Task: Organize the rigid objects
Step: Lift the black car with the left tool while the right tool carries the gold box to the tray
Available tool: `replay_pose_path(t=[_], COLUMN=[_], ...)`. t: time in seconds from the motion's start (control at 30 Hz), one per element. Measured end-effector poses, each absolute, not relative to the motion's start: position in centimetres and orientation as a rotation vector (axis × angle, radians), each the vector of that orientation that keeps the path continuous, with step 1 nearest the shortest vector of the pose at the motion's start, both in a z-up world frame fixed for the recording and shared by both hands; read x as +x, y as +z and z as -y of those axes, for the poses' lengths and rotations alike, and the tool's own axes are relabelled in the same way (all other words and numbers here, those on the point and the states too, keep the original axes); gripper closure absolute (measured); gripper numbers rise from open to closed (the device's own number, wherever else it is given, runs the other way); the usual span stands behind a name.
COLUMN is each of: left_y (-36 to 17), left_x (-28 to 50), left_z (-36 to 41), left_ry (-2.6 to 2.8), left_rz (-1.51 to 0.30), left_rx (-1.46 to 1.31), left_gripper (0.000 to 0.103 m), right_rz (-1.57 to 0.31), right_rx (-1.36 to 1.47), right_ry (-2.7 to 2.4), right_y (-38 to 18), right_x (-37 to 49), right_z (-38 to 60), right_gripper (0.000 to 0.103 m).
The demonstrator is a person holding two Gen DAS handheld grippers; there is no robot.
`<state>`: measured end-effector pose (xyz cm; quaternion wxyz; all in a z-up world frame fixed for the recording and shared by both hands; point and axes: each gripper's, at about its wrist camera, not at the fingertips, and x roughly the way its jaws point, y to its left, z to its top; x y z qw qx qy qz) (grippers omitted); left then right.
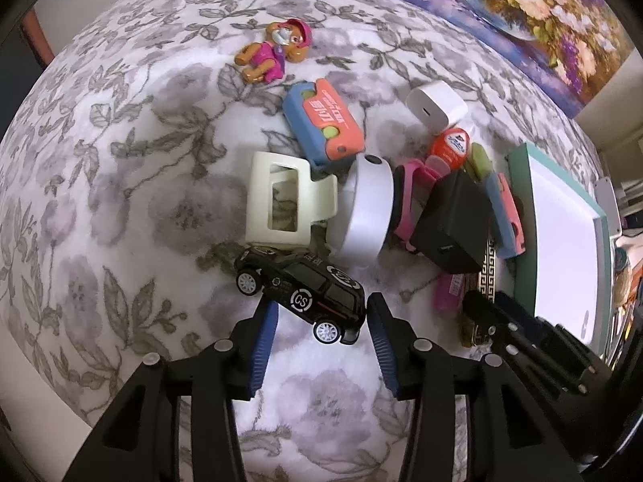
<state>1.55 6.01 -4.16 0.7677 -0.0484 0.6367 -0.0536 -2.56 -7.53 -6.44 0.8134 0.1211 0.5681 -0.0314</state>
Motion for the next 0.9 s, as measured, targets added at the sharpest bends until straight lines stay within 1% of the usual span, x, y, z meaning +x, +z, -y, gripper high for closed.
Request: replay_pose_path(t=[0.13, 0.63, 0.8, 0.87, 0.9], left_y=[-4.4, -6.2, -6.7, -6.8, -6.9], left_x=[1.8, 2.7, 3.1, 3.2, 3.2], left_z=[-6.4, -9.6, -9.7, -9.7, -9.8], left_ry=[-0.107, -0.063, -0.035, -0.031, -0.039], left_rz=[-1.393, -1.378, -1.372, -1.372, -1.372], left_rx=[-0.119, -0.266, -0.259, -0.251, -0.248], left_gripper=[0.051, 0.050, 0.049, 0.051, 0.054], right_rz=[-1.226, -1.228, -1.225, -1.224, -1.224], right_rx=[0.228, 0.092, 0.085, 0.074, 0.072], right_ry=[-0.077, -0.105, -0.110, -0.113, -0.114], right_y=[-6.8, -7.1, -7.2, -7.2, -7.2], right_x=[-2.3, -2.0, -1.9, -1.8, -1.8], right_z=[7.3, 5.4, 5.1, 4.9, 4.9], right_gripper=[0.071, 0.071, 0.071, 0.071, 0.071])
